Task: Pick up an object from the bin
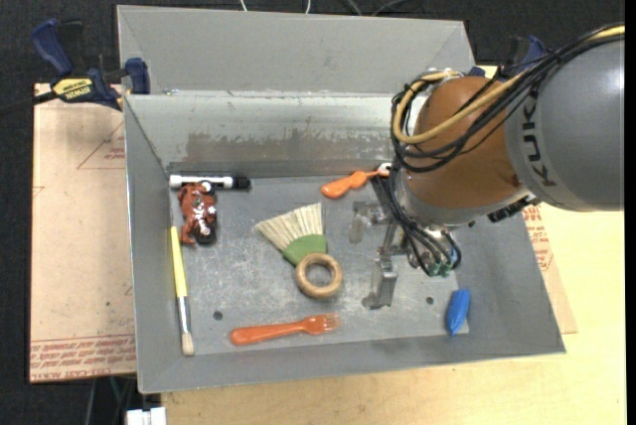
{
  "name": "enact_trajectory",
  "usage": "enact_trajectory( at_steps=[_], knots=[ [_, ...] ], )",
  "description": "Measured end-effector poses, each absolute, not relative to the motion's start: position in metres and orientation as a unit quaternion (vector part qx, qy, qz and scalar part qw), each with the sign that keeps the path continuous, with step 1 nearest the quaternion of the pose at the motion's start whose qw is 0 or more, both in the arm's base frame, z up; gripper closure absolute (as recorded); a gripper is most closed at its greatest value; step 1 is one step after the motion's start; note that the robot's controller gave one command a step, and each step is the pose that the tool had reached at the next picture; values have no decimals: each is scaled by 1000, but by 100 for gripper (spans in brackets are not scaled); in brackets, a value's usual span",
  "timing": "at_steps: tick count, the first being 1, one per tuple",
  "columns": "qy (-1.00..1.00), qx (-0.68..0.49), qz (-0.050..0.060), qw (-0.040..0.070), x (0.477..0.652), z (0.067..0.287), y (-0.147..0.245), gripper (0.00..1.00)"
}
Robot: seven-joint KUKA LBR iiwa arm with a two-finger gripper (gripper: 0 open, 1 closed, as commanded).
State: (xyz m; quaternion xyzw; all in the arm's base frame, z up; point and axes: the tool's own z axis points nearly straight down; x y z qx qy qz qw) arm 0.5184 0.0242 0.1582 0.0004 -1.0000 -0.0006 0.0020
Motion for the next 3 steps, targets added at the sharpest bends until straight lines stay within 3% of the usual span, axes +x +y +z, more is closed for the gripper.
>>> enact_trajectory(
  at_steps=[1,2,3],
  knots=[
    [-1000,0,-1,0,520,160,24,0],
    [-986,-167,-1,-3,523,94,47,0],
    [-993,-114,0,0,528,112,53,0]
  ],
)
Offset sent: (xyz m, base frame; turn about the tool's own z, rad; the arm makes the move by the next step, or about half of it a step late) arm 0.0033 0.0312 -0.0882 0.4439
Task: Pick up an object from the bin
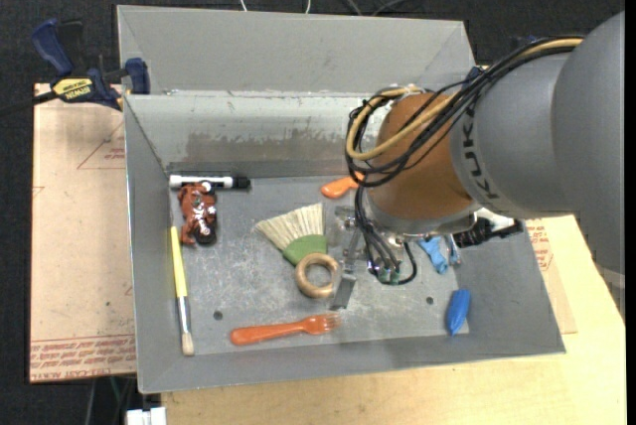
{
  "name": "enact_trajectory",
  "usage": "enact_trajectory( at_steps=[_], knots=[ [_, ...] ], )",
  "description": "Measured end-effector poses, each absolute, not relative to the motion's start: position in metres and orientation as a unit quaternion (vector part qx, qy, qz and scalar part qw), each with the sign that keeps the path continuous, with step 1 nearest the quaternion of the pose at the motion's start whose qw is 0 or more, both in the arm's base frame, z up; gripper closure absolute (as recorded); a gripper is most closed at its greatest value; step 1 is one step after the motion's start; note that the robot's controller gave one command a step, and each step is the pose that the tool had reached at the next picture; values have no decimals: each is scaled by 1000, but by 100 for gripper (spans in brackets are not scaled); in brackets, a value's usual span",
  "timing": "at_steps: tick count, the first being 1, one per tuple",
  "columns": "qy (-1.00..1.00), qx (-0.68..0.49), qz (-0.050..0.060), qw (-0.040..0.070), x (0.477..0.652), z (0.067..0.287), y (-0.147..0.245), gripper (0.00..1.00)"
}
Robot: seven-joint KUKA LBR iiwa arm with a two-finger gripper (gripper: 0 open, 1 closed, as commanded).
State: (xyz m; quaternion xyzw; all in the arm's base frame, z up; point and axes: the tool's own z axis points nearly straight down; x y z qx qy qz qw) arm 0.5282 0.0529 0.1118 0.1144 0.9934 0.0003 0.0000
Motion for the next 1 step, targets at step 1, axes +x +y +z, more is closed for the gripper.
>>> enact_trajectory(
  at_steps=[1],
  knots=[
    [996,91,1,0,521,114,68,0]
  ],
)
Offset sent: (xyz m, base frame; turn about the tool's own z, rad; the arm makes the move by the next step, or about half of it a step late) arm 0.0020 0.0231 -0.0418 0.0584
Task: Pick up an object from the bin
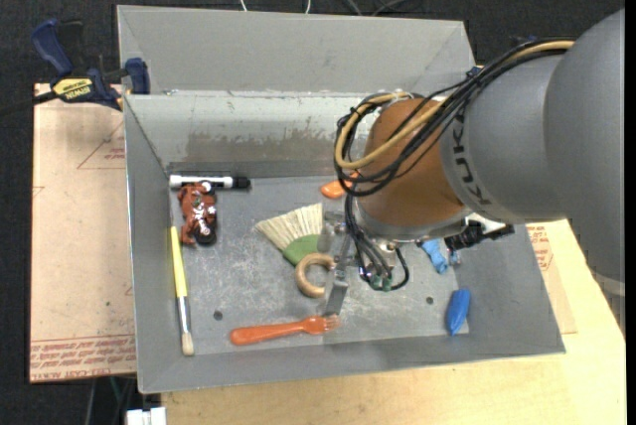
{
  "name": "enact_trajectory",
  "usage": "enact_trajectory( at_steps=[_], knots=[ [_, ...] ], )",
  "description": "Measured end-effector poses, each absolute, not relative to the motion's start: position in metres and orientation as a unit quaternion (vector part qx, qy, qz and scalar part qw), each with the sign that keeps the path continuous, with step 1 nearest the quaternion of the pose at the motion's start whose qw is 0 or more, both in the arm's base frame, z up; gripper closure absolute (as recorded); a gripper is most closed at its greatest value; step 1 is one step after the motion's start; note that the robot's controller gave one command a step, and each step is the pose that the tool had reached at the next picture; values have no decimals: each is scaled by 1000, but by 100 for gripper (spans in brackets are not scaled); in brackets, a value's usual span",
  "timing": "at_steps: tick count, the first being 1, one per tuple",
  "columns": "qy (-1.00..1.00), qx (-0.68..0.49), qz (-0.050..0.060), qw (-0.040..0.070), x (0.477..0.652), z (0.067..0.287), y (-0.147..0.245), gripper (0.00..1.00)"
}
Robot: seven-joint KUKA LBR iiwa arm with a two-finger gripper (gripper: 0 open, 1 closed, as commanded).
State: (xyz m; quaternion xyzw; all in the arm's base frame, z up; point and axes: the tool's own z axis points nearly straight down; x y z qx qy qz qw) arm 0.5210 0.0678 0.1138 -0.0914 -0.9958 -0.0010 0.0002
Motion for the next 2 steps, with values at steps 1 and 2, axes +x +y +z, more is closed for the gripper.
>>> enact_trajectory(
  at_steps=[1,2],
  knots=[
    [-985,-175,-1,-3,528,83,74,0],
    [-968,-252,-2,-1,529,70,91,100]
  ],
)
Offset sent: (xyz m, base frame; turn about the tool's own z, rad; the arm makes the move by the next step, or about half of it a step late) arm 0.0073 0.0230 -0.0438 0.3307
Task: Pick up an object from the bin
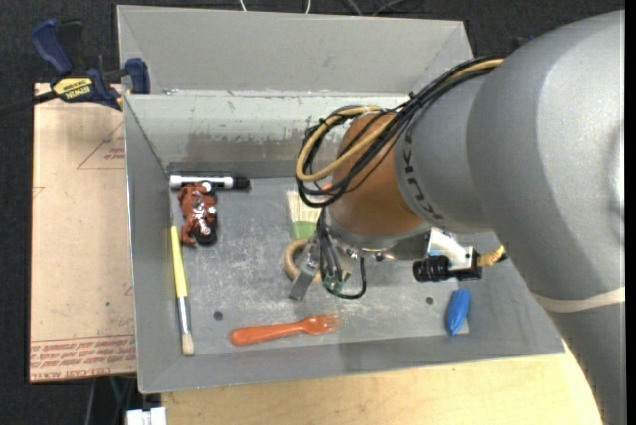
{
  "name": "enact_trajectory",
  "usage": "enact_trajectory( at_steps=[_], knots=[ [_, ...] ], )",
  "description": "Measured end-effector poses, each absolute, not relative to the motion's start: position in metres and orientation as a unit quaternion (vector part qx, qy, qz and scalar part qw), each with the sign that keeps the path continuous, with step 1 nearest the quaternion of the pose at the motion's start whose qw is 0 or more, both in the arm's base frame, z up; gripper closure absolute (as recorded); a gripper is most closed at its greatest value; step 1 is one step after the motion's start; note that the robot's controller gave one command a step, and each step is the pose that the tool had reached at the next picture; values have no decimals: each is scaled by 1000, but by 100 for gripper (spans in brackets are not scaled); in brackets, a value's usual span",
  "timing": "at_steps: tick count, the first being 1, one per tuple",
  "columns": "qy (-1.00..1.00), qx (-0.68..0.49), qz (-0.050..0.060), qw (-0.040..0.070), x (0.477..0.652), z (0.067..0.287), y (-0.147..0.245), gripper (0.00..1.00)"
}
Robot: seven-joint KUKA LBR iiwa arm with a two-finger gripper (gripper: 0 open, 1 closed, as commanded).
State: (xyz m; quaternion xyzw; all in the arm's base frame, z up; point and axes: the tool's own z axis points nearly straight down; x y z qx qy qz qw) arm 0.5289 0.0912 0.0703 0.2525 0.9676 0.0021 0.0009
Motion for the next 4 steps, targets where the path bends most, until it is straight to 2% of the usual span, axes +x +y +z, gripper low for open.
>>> enact_trajectory(
  at_steps=[2,4],
  knots=[
    [968,252,2,1,529,70,91,100],
    [968,251,2,0,528,103,91,100]
  ],
)
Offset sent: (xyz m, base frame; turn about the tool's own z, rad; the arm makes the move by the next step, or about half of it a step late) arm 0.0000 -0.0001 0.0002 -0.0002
